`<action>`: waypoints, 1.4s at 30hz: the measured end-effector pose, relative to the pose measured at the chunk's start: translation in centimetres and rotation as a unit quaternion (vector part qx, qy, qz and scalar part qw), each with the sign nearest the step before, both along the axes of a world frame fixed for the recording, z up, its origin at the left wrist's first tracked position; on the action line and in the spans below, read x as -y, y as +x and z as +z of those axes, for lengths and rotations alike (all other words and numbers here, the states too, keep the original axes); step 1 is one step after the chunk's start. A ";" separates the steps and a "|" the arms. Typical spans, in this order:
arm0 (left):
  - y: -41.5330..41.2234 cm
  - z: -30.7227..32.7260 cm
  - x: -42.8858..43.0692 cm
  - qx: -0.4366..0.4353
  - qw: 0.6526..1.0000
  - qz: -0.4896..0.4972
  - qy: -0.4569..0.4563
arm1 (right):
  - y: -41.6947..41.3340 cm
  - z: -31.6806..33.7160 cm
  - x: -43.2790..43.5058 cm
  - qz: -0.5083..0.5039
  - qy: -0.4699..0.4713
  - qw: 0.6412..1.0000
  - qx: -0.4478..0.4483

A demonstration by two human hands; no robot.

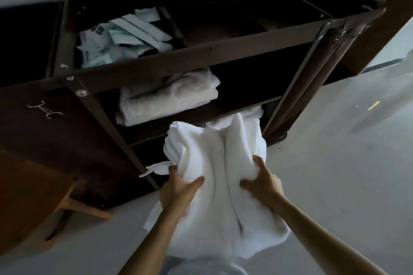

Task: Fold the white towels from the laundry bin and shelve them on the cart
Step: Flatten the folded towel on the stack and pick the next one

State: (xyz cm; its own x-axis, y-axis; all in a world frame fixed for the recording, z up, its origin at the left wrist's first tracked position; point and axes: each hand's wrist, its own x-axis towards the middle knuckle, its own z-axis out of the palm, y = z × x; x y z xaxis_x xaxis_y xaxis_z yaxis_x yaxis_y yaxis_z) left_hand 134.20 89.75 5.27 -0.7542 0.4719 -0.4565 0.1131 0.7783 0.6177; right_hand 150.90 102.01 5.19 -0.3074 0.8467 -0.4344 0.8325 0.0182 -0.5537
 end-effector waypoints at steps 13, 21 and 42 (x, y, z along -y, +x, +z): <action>5.1 0.9 -14.8 -0.020 0.990 -0.134 0.028 | 7.7 1.1 -9.9 -0.132 0.022 0.990 -0.035; 7.0 2.5 -20.8 -0.048 0.988 -0.138 0.053 | 10.0 2.4 -15.8 -0.124 0.052 0.990 -0.053; 14.7 9.6 -27.8 -0.126 0.980 -0.083 0.132 | 16.9 8.6 -24.7 -0.033 0.112 0.983 -0.140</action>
State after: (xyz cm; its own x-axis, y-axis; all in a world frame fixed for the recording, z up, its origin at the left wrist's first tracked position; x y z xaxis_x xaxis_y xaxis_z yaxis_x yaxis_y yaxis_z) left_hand 148.94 117.56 14.84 -0.7305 0.6739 -0.1108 0.3989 0.5527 0.7317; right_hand 167.83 126.66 13.79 -0.3304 0.9333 -0.1407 0.6510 0.1174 -0.7499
